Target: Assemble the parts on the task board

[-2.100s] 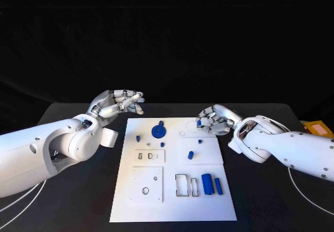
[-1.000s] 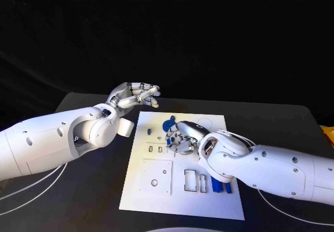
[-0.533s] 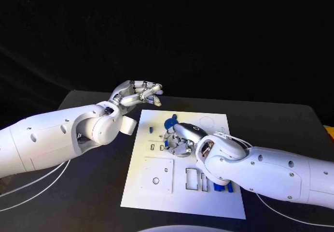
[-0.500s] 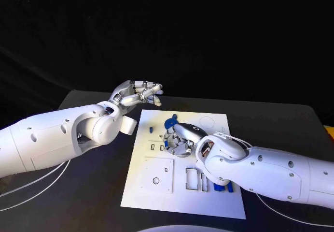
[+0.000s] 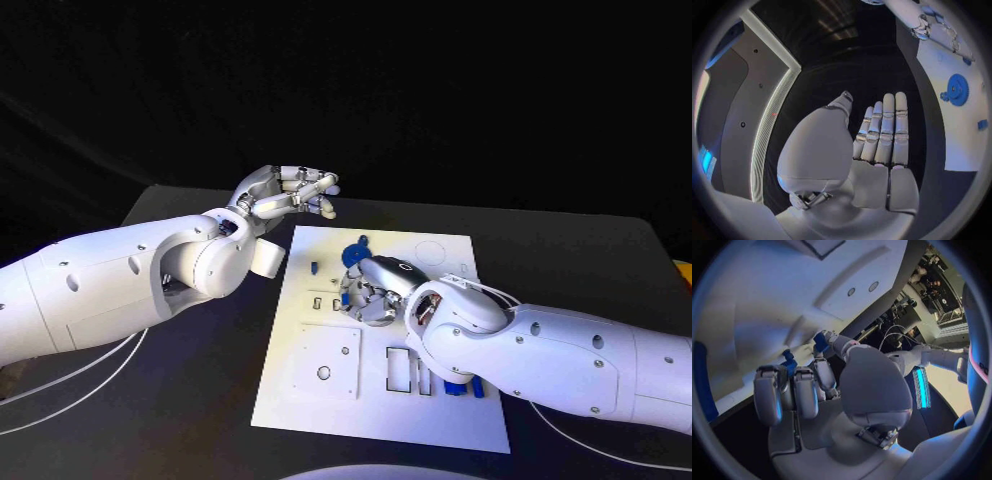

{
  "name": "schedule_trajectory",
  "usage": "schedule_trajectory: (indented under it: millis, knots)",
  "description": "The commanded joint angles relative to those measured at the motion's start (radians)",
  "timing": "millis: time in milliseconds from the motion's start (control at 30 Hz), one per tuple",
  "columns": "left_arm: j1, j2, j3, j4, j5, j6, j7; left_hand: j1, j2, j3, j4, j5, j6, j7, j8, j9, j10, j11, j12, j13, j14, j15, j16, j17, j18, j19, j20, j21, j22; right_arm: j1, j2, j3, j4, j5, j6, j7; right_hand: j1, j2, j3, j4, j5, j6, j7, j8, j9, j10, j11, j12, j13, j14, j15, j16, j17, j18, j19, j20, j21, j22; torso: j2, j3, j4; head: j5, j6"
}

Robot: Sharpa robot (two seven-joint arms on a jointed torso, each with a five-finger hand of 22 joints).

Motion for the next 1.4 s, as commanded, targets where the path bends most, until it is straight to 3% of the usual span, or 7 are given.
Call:
schedule_trajectory:
  millis: [33,1400]
  knots:
    - [0.001,0.003,0.001,0.001,0.003,0.017,0.004,-0.001,0.011,-0.006,0.001,-0.006,0.005,0.003,-0.001,0.002,0.005,0.003,0.005,0.002,-0.006,0.001,0.004,0.001,0.01,-0.004,0.001,0.004,0.002,-0.004,0.007,-0.001,-0.007,-0.025,0.022,-0.007,-0.01,-0.007,-0.007,0.001,-0.008,0.0,0.004,0.002,0.028,-0.002,0.005,-0.005,-0.002,0.088,0.0,0.003,0.195,-0.001,0.03,-0.001,-0.004,0.174,0.0,0.0002,0.0004,0.0,0.0]
    - [0.001,-0.004,0.001,0.001,0.003,0.017,0.002,0.001,0.011,-0.007,0.001,-0.006,0.006,0.003,-0.001,0.002,0.003,0.003,0.004,0.001,-0.008,0.001,0.006,0.003,0.01,-0.006,0.001,0.006,0.003,-0.013,0.01,-0.003,-0.03,-0.041,0.052,-0.004,-0.007,-0.025,-0.005,-0.006,-0.018,-0.028,0.013,-0.006,0.021,-0.015,0.013,-0.014,-0.012,0.087,0.006,0.002,0.193,0.0,0.027,0.003,-0.009,0.171,0.0,0.0002,-0.0016,-0.002,-0.008]
